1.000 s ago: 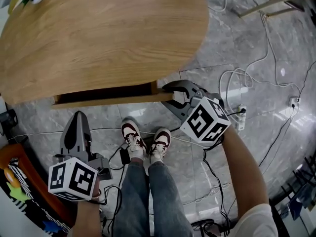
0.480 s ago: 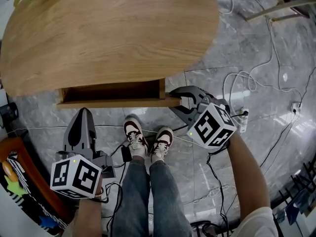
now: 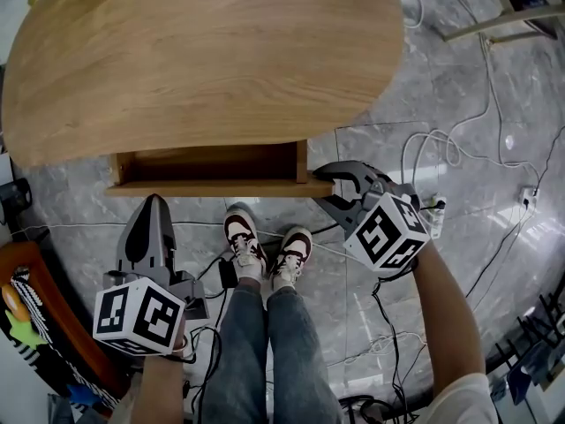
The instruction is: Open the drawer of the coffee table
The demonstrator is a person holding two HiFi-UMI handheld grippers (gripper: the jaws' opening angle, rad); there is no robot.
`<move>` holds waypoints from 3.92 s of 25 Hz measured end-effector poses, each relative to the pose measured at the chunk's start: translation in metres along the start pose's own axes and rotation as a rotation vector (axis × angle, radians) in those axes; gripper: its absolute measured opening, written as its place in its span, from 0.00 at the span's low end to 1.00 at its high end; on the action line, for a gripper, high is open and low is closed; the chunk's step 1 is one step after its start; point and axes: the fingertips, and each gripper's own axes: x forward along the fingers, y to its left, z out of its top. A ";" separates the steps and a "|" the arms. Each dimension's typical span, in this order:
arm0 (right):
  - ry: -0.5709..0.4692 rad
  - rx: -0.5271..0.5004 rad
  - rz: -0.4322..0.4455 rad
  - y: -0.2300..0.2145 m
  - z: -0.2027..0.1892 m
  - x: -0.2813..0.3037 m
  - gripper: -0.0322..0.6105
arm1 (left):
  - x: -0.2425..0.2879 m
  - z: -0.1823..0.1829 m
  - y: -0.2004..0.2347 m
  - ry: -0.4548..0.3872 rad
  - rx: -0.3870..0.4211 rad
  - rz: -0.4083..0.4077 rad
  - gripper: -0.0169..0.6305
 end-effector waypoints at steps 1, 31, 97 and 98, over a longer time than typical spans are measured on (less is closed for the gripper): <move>0.006 -0.008 0.006 0.002 -0.001 0.000 0.19 | 0.000 0.000 0.001 0.000 0.001 0.000 0.02; 0.022 -0.034 0.077 0.049 -0.010 -0.005 0.19 | -0.009 -0.007 0.001 0.004 0.003 0.004 0.02; 0.096 -0.018 0.119 0.078 -0.041 0.013 0.22 | -0.004 -0.027 0.027 0.019 -0.012 0.004 0.02; 0.097 -0.015 0.120 0.078 -0.041 0.013 0.22 | -0.004 -0.027 0.026 0.020 -0.012 0.002 0.02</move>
